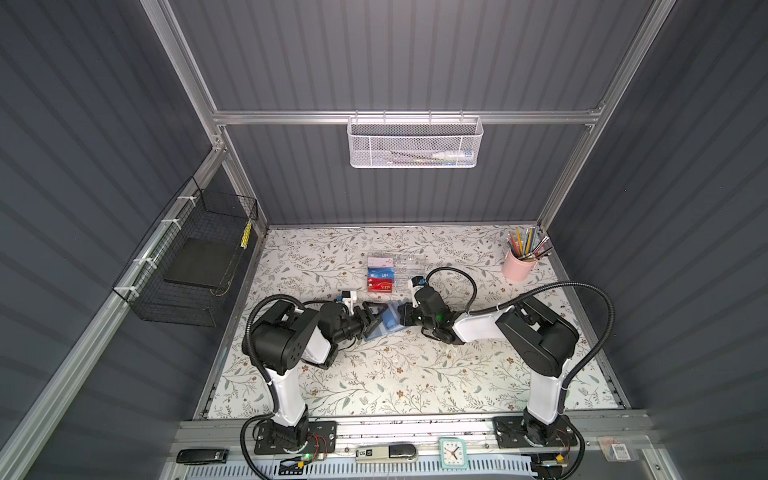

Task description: Take the credit cards out of the card holder

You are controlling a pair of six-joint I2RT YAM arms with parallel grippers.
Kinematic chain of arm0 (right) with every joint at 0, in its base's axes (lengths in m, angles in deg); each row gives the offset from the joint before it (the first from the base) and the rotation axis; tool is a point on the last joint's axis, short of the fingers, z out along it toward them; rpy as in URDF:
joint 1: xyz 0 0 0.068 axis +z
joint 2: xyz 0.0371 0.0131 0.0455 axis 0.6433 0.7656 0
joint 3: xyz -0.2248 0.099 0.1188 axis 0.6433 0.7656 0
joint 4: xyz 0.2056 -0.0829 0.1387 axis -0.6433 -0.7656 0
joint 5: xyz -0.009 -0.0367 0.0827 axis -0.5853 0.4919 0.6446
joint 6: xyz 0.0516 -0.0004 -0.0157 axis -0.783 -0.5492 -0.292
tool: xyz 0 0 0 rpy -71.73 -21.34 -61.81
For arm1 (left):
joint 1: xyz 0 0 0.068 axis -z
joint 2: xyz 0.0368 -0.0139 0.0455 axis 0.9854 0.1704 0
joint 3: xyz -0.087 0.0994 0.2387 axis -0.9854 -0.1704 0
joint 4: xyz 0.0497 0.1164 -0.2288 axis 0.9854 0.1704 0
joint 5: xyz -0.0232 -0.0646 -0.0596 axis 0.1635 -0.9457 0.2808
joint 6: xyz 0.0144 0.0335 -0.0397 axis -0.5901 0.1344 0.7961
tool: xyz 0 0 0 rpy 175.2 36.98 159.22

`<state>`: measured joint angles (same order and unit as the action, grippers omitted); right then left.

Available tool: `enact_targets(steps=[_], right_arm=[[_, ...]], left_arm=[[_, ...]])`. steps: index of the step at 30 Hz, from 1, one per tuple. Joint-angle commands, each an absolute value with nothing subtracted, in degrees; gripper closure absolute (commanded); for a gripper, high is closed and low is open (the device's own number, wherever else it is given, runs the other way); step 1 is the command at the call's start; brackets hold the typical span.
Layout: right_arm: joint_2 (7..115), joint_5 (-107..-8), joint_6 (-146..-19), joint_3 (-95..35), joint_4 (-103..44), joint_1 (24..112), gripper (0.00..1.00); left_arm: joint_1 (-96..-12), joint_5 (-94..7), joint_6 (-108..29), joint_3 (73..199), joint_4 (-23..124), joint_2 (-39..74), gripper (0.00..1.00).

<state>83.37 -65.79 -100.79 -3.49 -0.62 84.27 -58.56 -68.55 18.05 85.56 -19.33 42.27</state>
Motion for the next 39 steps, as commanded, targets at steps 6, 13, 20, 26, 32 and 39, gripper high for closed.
enact_targets(steps=[6,13,20,26,32,39], right_arm=[[87.1,-61.8,-101.7,0.1,-8.8,85.6,0.95],[86.1,-61.8,-101.9,0.8,-8.6,85.7,0.96],[86.1,-61.4,-102.6,1.3,-7.3,85.9,0.96],[86.4,-61.3,-102.8,1.3,-7.0,86.3,0.96],[86.5,-61.1,-103.0,1.2,-6.7,86.3,0.96],[87.0,-60.5,-103.8,1.3,-5.7,86.3,0.96]], left_arm=[[-57.9,-66.0,18.0,85.6,-20.4,39.6,0.23],[-57.9,-65.0,16.2,86.2,-15.0,36.6,0.22],[-57.7,-65.3,15.5,86.7,-13.0,36.8,0.22],[-57.5,-65.4,15.0,87.1,-12.8,36.9,0.22],[-57.0,-65.9,15.1,87.8,-14.7,38.3,0.25],[-56.5,-66.5,15.8,87.6,-17.4,40.6,0.31]])
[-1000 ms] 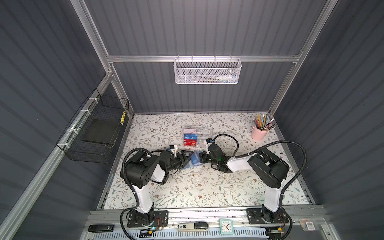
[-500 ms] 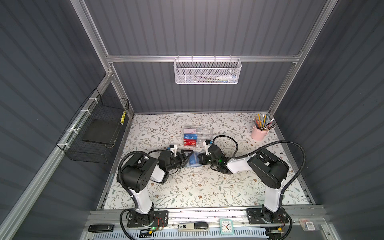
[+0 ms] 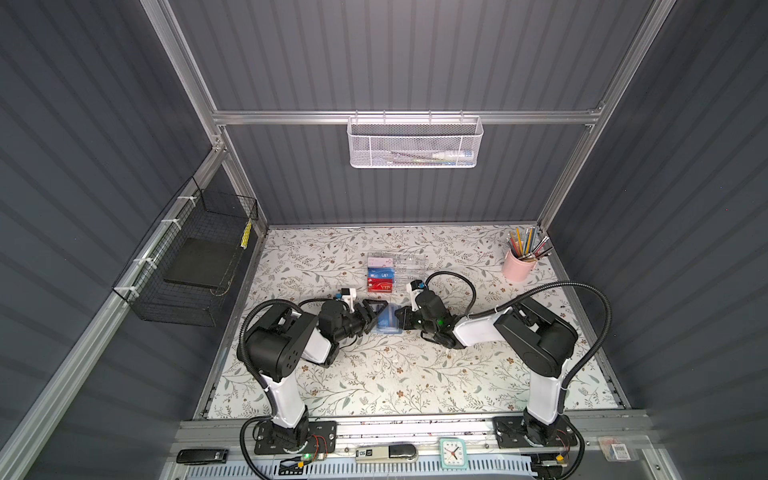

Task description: Take the credit cards out of the card holder

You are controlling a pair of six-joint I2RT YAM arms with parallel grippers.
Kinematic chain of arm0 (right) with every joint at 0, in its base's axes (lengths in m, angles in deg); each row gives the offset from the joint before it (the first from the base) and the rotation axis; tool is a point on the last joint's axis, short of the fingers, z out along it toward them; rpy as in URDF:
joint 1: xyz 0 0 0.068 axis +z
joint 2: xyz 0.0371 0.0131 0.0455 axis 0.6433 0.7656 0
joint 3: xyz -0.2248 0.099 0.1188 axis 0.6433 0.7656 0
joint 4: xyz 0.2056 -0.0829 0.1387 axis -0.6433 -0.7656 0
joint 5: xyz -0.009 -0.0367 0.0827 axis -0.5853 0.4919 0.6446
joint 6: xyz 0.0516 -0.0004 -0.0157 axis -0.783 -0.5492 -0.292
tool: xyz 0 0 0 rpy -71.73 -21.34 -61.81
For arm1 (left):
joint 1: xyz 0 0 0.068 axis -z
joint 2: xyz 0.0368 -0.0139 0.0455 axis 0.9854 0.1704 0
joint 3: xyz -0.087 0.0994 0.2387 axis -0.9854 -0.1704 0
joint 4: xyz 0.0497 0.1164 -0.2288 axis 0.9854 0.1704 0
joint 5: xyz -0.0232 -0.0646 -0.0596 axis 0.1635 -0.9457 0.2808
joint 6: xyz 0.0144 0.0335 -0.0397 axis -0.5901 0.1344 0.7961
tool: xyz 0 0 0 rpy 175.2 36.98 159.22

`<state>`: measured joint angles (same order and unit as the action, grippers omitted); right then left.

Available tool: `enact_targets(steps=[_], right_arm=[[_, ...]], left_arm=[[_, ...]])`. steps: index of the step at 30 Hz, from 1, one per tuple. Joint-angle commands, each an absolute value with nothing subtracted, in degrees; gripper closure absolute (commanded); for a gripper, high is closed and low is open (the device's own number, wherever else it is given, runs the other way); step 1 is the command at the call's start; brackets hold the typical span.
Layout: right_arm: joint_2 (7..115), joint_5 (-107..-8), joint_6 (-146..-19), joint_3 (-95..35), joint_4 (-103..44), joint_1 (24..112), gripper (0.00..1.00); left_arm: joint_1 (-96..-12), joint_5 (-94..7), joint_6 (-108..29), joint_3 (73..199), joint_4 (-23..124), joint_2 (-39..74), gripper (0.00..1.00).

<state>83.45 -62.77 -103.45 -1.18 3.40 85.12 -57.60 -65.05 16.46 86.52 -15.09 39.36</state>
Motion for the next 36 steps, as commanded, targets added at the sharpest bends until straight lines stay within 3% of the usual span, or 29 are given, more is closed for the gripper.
enact_targets(steps=[1,4,8,14,18,36], right_arm=[[87.0,-60.4,-103.9,1.3,-5.7,86.3,0.96],[86.8,-60.2,-104.0,1.5,-5.2,86.3,0.95],[86.2,-59.8,-104.1,1.7,-4.7,86.3,0.91],[84.5,-59.8,-104.1,2.1,-4.3,86.2,0.82],[83.5,-59.8,-103.8,2.2,-4.6,86.2,0.8],[83.7,-59.6,-102.4,2.0,-5.2,85.8,0.77]], left_arm=[[-56.5,-66.5,15.8,87.5,-17.5,40.8,0.31],[-56.5,-66.7,15.6,87.1,-17.8,41.3,0.34],[-56.5,-67.0,15.7,86.5,-18.9,42.0,0.45],[-56.5,-67.3,15.2,85.6,-19.8,42.9,0.47],[-56.5,-67.8,15.4,85.4,-21.0,43.8,0.56],[-59.6,-72.2,9.8,86.6,-9.5,38.5,0.61]])
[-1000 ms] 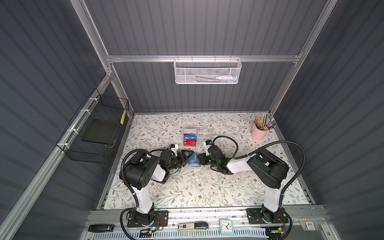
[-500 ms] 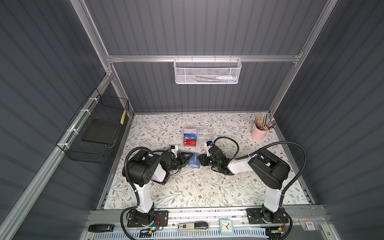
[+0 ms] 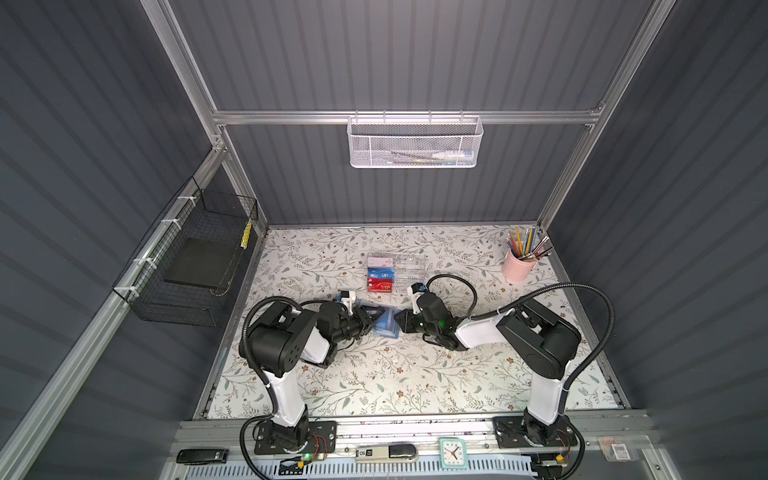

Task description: Take the credit cards out of the card holder

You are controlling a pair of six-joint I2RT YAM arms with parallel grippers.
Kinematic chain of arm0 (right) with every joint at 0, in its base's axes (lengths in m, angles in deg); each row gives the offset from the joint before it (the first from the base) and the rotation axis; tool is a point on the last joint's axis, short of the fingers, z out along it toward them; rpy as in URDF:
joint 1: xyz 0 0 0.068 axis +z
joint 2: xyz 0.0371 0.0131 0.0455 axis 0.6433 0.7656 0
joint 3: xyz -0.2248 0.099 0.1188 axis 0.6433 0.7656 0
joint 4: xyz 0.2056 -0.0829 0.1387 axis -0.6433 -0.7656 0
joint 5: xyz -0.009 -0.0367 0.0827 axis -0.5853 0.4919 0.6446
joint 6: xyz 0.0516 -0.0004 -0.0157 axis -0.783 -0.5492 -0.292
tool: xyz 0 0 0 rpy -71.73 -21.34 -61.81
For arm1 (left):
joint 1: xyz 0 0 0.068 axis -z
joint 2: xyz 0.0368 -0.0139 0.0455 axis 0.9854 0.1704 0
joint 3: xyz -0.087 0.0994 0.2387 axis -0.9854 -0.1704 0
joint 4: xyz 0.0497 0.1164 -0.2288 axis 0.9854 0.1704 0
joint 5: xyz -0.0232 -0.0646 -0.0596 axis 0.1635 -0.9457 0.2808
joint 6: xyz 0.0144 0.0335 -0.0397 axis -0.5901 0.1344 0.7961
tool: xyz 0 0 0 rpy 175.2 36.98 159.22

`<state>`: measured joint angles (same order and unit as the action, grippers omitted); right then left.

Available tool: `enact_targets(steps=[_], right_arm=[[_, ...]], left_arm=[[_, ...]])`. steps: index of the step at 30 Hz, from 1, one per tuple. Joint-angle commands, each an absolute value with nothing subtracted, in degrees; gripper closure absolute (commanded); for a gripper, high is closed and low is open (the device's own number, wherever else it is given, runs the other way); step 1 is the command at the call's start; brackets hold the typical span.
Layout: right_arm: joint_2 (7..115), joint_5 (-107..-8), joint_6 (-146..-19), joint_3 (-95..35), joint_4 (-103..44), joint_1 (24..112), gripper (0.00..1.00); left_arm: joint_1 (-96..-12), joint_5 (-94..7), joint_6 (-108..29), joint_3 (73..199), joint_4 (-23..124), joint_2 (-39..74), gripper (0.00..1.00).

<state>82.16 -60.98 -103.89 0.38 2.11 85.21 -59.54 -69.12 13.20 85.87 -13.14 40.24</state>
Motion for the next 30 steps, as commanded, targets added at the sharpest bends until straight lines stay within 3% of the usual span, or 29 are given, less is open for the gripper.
enact_targets(steps=[1,30], right_arm=[[83.7,-59.5,-102.2,1.9,-5.4,85.7,0.77],[85.6,-53.4,-96.7,-5.1,-8.3,84.5,0.75]], left_arm=[[-59.5,-72.6,9.2,86.8,-8.4,38.3,0.61],[-59.6,-78.8,5.2,88.6,-3.0,40.4,0.6]])
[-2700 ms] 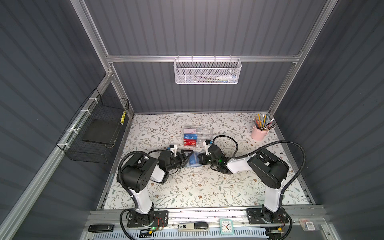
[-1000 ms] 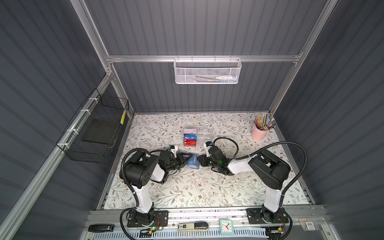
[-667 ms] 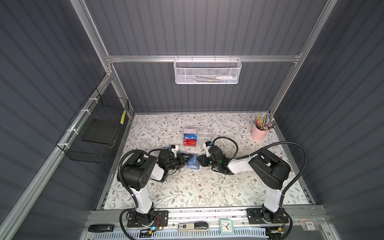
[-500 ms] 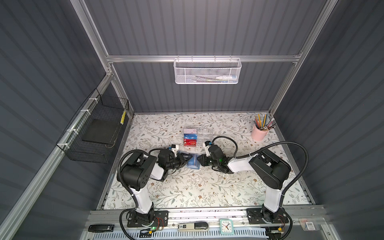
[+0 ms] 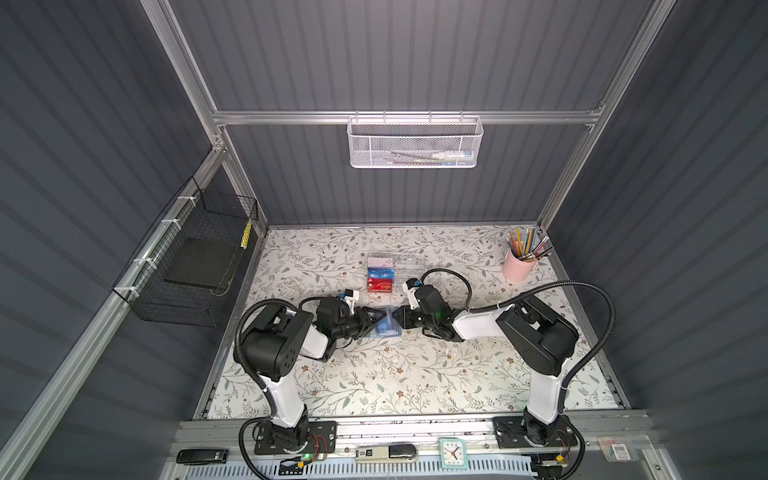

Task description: Take the credit cards out of the card holder

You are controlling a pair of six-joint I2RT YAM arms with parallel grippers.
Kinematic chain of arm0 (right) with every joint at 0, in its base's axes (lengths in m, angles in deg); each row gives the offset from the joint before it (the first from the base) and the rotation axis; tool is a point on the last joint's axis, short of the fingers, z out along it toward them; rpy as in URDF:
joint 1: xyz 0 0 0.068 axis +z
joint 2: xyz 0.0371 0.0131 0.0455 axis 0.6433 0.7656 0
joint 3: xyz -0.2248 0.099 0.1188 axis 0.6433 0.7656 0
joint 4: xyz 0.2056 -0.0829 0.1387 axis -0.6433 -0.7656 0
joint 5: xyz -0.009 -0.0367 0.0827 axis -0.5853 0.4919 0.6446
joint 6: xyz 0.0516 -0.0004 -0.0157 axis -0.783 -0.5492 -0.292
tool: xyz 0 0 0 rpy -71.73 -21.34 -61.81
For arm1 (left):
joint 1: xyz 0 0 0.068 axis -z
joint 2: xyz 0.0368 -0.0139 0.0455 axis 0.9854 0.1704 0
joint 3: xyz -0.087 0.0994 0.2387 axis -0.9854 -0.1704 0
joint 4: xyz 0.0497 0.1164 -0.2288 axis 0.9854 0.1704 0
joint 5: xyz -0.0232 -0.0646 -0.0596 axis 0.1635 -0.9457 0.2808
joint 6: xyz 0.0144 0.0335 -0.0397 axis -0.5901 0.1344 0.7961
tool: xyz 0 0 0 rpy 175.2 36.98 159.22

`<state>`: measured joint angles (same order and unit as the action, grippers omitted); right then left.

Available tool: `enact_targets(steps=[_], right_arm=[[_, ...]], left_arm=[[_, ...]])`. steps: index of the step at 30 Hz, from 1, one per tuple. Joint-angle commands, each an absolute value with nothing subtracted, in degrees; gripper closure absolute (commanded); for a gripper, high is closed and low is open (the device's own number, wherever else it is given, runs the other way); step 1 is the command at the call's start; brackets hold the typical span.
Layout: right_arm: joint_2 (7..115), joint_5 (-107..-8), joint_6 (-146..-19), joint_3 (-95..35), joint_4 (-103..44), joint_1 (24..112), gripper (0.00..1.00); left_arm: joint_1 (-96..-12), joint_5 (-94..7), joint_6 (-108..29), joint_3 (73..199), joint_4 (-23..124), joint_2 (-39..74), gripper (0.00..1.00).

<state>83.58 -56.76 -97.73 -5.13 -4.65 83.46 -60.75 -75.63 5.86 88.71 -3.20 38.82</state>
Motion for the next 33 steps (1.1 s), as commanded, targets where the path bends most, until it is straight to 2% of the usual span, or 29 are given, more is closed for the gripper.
enact_targets(steps=[1,18,33], right_arm=[[85.3,-53.4,-96.7,-4.8,-8.3,84.5,0.76],[75.5,-55.3,-95.0,-0.4,-9.9,84.4,0.72],[80.3,-55.6,-95.7,-0.9,-9.7,84.3,0.73]], left_arm=[[-59.7,-78.8,5.5,88.4,-3.6,40.7,0.6],[-59.7,-78.0,6.2,86.5,-7.2,42.4,0.6],[-61.3,-79.3,5.6,86.4,-5.8,40.8,0.61]])
